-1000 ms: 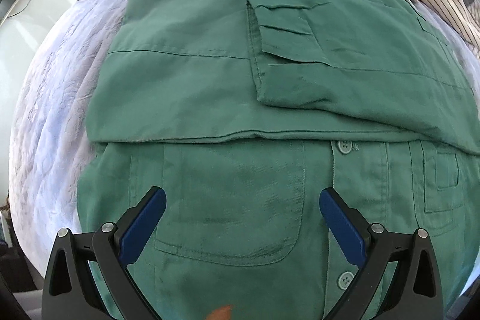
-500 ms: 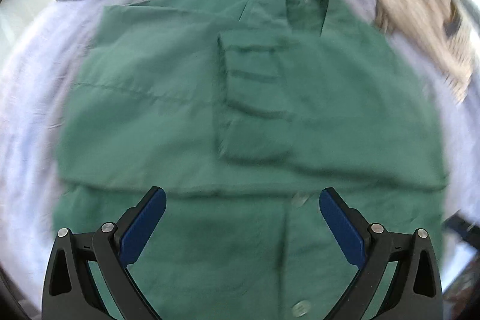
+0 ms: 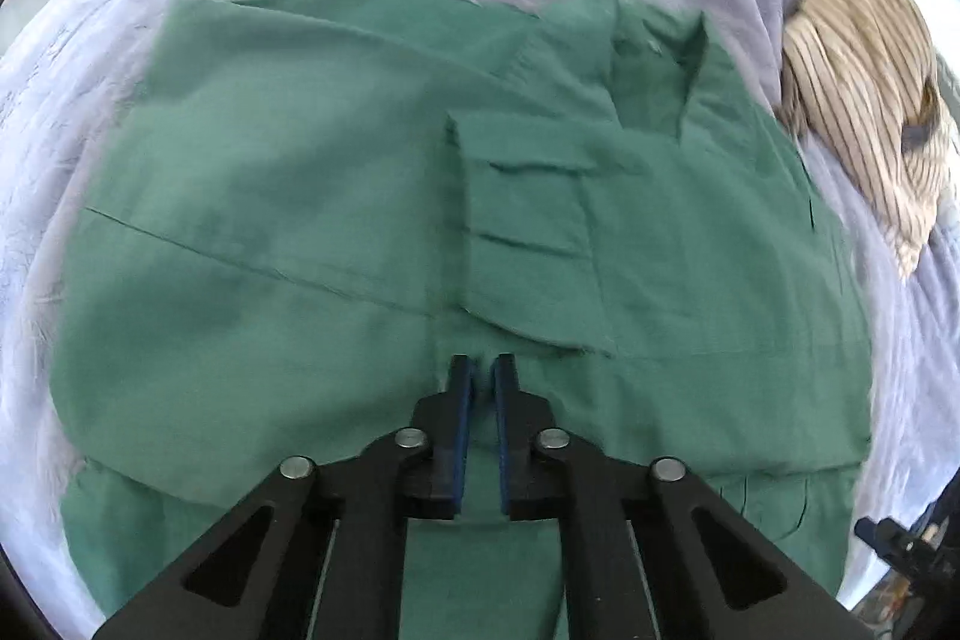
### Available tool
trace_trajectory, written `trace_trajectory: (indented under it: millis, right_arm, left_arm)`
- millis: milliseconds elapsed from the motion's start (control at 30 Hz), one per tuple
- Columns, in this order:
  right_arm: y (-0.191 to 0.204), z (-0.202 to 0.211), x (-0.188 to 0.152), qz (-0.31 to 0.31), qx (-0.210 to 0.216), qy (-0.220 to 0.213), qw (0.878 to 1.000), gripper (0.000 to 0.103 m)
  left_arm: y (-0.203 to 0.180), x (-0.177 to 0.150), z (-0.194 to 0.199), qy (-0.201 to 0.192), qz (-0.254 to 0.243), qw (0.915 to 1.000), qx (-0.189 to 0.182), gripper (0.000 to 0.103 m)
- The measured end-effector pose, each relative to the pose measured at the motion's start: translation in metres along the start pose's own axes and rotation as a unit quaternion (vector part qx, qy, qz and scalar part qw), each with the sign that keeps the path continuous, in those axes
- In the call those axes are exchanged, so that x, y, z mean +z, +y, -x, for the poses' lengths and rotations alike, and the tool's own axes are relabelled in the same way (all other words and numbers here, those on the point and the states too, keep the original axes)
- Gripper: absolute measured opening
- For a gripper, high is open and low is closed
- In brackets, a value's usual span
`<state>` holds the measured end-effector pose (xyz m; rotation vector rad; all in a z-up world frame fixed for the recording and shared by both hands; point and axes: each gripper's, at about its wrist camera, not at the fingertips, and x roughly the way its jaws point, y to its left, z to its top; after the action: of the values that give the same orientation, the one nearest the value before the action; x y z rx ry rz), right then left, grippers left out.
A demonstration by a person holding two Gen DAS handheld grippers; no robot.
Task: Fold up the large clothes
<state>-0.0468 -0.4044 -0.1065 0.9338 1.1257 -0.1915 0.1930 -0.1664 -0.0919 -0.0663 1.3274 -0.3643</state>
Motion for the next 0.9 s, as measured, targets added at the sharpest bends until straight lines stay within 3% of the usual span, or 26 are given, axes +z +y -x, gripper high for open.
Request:
trace_trajectory:
  millis: [133,333,500,633,733,900]
  right_arm:
    - [0.003,-0.004,0.002,0.001,-0.001,0.001,1.0,0.066]
    - [0.011,-0.006,0.006,0.006,0.017,0.002,1.0,0.066]
    - [0.006,-0.023,0.022,-0.034,0.053,-0.004,0.998,0.066]
    - [-0.01,-0.04,0.04,-0.072,0.041,-0.02,0.996,0.065]
    - [-0.021,-0.048,0.045,-0.089,0.034,-0.01,0.995,0.058]
    - [-0.012,-0.036,0.032,-0.051,0.024,0.007,0.998,0.063]
  left_arm:
    - [0.01,0.006,-0.015,0.012,0.001,0.9996,0.025,0.001]
    - [-0.008,-0.005,0.007,-0.007,-0.04,0.9977,0.055,0.002]
    - [-0.011,-0.024,0.018,-0.004,-0.058,0.9955,0.074,0.002]
    - [-0.002,-0.041,0.013,0.014,-0.057,0.9935,0.097,0.002]
    - [0.004,-0.053,0.014,0.018,-0.059,0.9912,0.117,0.002]
    - [0.019,-0.072,0.028,0.016,-0.055,0.9886,0.139,0.002]
